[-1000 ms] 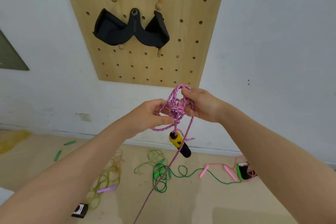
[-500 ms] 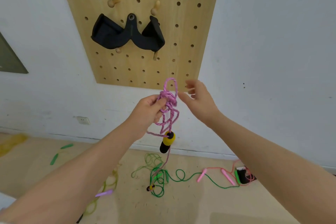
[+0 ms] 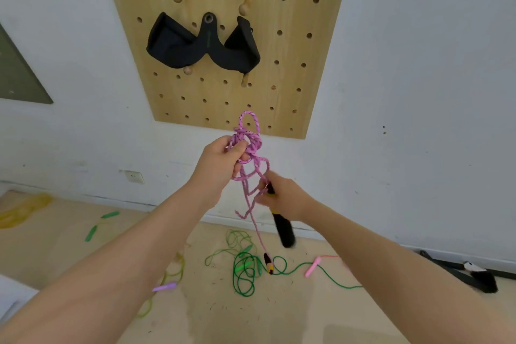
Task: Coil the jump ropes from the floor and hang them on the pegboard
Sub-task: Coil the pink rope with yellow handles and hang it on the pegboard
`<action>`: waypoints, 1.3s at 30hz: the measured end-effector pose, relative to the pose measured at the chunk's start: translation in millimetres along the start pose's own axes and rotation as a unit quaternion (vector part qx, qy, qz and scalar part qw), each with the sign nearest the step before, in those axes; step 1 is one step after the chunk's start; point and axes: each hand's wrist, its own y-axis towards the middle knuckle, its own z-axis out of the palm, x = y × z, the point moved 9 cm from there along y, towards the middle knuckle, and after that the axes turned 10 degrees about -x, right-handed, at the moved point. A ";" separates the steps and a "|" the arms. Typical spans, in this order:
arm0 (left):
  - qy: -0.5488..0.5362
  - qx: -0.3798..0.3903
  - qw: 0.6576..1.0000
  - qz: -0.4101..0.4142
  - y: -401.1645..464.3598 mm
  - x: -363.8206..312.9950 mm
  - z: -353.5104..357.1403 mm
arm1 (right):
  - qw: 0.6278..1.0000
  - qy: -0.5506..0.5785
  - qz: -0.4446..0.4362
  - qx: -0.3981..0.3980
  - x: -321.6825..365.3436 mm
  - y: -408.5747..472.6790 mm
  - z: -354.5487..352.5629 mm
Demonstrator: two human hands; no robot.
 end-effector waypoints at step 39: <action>0.303 0.003 0.930 0.210 -3.0 -15.3 6.3 | 0.846 0.497 0.100 0.162 43.8 -11.4 -12.2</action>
